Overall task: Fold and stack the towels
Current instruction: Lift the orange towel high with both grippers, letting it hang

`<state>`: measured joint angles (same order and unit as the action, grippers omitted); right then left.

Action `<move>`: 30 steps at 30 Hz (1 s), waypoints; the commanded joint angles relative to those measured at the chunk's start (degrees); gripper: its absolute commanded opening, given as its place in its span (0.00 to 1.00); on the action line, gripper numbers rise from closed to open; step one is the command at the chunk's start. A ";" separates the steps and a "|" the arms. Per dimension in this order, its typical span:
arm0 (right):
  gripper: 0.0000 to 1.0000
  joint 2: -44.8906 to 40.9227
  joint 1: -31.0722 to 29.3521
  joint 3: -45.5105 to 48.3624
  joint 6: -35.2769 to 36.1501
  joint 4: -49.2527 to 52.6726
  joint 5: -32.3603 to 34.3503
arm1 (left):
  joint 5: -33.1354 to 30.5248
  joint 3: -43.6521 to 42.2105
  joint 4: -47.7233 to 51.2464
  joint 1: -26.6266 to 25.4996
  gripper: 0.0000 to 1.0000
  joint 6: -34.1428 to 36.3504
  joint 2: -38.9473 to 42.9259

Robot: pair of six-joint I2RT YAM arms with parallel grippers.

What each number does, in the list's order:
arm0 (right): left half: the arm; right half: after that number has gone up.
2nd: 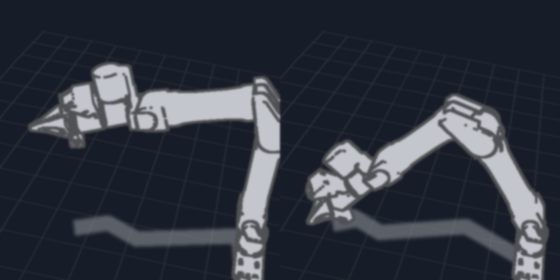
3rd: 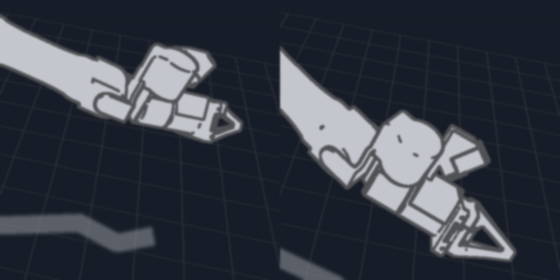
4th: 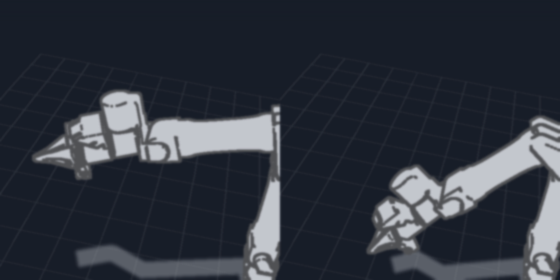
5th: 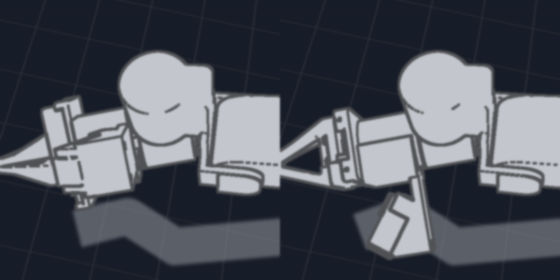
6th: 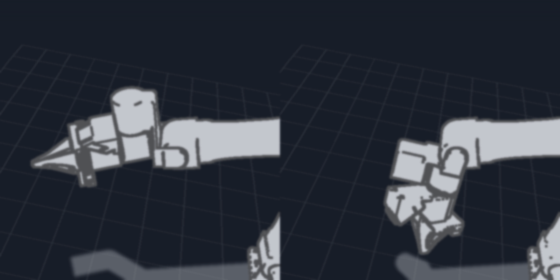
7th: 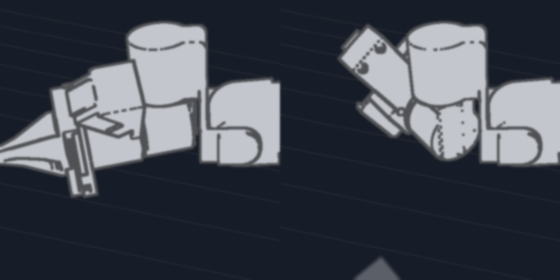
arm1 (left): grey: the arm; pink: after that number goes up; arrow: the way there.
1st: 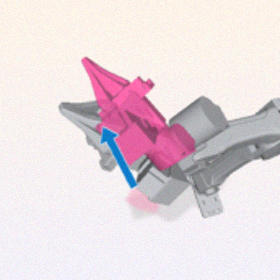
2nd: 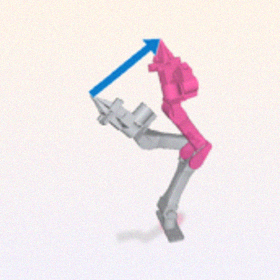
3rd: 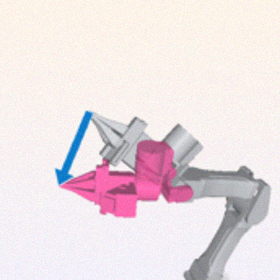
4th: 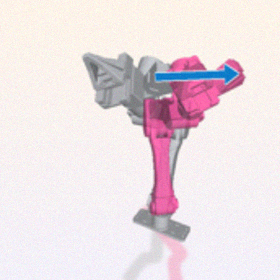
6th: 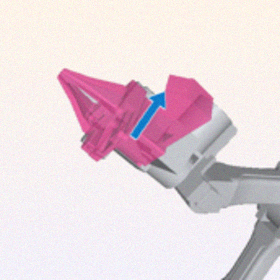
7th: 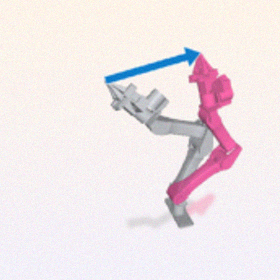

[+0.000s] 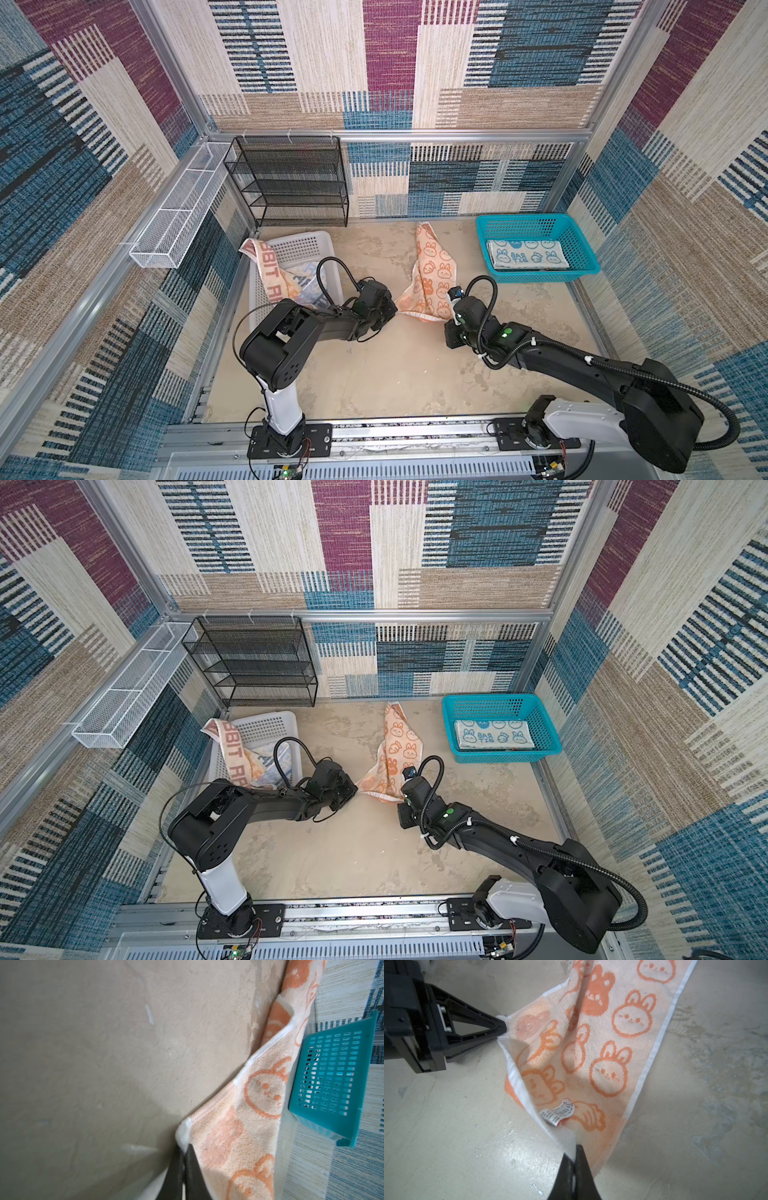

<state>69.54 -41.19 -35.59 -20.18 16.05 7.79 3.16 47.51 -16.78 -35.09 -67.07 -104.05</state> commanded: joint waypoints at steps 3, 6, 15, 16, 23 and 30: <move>0.00 -1.18 0.01 -2.29 0.75 -0.59 0.21 | -3.23 3.03 11.03 0.20 0.00 5.63 2.57; 0.00 -1.85 -0.03 -7.39 1.70 2.75 1.92 | -5.45 6.81 18.31 0.38 0.00 9.30 8.45; 0.00 0.81 1.85 -34.74 7.45 14.75 5.64 | -13.86 32.85 46.20 2.41 0.00 24.33 22.60; 0.00 1.46 1.90 -37.80 8.37 15.94 5.93 | -13.92 36.57 48.41 2.69 0.00 26.07 22.43; 0.00 3.99 1.93 -59.33 11.94 25.25 4.98 | -13.28 60.55 65.59 3.60 0.00 33.24 19.68; 0.00 -0.26 1.88 -68.01 13.15 32.51 -0.65 | -8.19 66.89 72.25 2.42 0.00 32.68 24.07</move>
<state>71.16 -39.38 -101.43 -7.62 44.01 7.09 -3.97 113.49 47.88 -32.42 -35.83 -81.49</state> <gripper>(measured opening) 0.059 0.051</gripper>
